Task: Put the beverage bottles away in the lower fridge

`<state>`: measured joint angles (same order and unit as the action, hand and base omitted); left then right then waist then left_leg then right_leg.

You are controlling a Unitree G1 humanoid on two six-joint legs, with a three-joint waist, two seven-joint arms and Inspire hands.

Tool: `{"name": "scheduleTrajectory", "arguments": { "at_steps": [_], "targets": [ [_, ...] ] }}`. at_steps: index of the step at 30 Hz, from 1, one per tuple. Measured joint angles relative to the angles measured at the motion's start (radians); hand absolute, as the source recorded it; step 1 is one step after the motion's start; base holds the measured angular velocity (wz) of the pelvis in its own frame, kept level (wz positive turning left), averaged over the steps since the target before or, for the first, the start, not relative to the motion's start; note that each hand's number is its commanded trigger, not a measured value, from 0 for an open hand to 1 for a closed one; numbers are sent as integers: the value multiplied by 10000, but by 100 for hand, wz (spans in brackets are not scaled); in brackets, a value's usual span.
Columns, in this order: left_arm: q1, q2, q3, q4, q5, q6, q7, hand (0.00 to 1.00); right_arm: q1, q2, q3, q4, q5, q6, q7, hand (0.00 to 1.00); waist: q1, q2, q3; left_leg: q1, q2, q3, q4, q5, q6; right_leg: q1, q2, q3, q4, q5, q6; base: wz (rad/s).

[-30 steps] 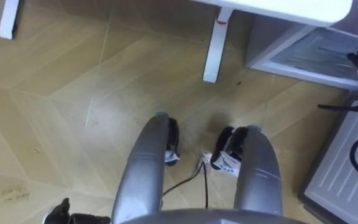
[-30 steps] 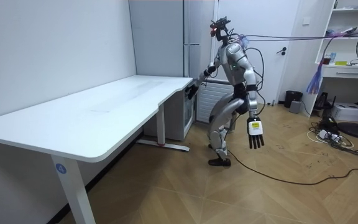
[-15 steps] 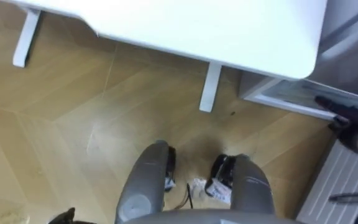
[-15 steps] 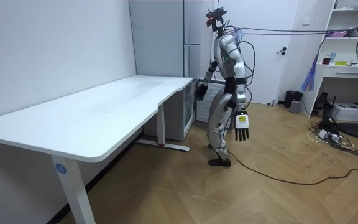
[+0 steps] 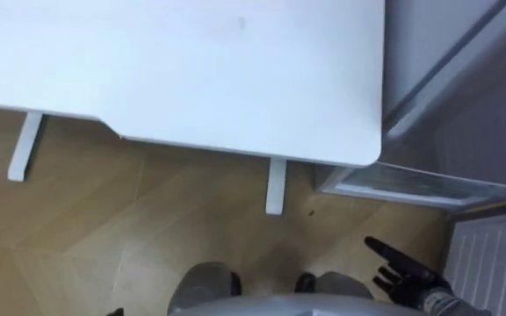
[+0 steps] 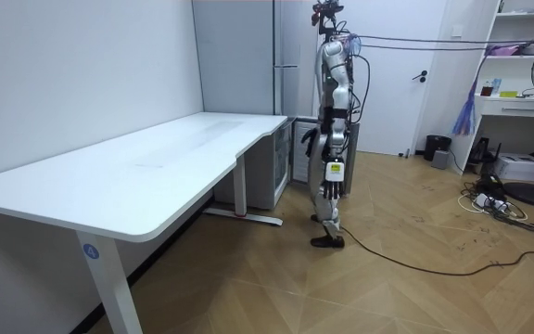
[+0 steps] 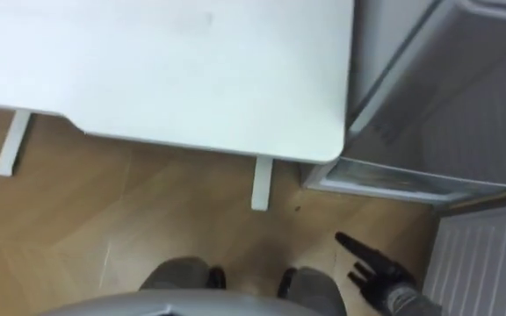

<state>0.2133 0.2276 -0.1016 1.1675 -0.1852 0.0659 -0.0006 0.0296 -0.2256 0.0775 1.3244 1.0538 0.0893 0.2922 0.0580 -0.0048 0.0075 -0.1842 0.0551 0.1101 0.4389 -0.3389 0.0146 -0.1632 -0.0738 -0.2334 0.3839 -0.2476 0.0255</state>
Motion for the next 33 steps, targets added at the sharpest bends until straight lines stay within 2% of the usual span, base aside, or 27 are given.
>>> {"name": "scheduleTrajectory", "arguments": {
  "at_steps": [4, 7, 12, 13, 17, 19, 20, 22, 25, 28, 33],
  "targets": [
    [-6, -241, 265, -75, 85, 76, 349, 0, 187, 218, -30, -69, -251, -2, 44, 0, -89, -191, -15, 962, 8, 195, -698, 119, -160, 751, 144, 90, -447, 16, -27, -11],
    [1, -252, 435, -86, 408, 222, 582, 0, 264, 374, -29, -178, -1431, 5, -78, 0, -299, -332, -7, 1455, 22, 188, -982, 210, -229, 1286, 241, 59, -899, 64, -81, 0],
    [9, -256, 483, -124, 404, 440, 798, 0, 389, 402, -51, -422, -3069, 51, -595, 0, -400, -350, -4, 1969, 41, 208, -1258, 229, -259, 1839, 341, 131, -1330, 184, -56, -3],
    [19, -251, 515, -119, 427, 463, 826, 0, 325, 401, -176, -489, -3457, 123, -711, 0, -484, -401, -27, 2015, 37, 211, -1258, 229, -259, 1845, 337, 139, -1328, 194, -45, -4],
    [128, -248, 878, -252, 452, 598, 837, 0, 389, 328, -507, -1701, -4090, 335, -1314, 0, -581, -503, -22, 2177, 31, 225, -1330, 232, -253, 1851, 369, 384, -1321, 236, -50, -19],
    [136, -185, 1279, -288, 482, 588, 849, 0, 377, 291, -1146, -2513, -4369, 322, -1630, 0, -877, -557, 6, 2238, 30, 194, -1328, 235, -249, 1882, 373, 393, -1298, 239, -50, 0],
    [131, -160, 1325, -296, 475, 579, 849, 0, 387, 273, -1249, -2627, -4427, 300, -1724, 0, -917, -598, 6, 2248, 30, 196, -1329, 235, -248, 1873, 381, 417, -1295, 239, -51, 0],
    [102, -82, 1397, -329, 472, 590, 836, 0, 334, 95, -1582, -3094, -4840, 373, -2018, 0, -1061, -752, -10, 2310, 33, 226, -1365, 237, -244, 1831, 401, 522, -1280, 255, -53, -8],
    [187, -65, 1580, -491, 498, 641, 790, 0, 437, -244, -2059, -4155, -5778, 470, -2631, 0, -1163, -840, -9, 2299, 29, 262, -1510, 253, -217, 1784, 446, 703, -1306, 372, -66, -23],
    [185, 51, 1571, -598, 703, 802, 755, 0, 574, -641, -2253, -5189, -6105, 551, -3131, 0, -1342, -910, -83, 2308, 32, 301, -1578, 263, -200, 1666, 505, 895, -1280, 429, -79, -19],
    [189, 178, 1681, -958, 716, 886, 514, 0, 974, -741, -2989, -7017, -6635, 662, -3919, 0, -1511, -860, -147, 2372, 64, 333, -1574, 266, -200, 1648, 576, 1036, -1349, 512, -111, -12]
  ]
}}
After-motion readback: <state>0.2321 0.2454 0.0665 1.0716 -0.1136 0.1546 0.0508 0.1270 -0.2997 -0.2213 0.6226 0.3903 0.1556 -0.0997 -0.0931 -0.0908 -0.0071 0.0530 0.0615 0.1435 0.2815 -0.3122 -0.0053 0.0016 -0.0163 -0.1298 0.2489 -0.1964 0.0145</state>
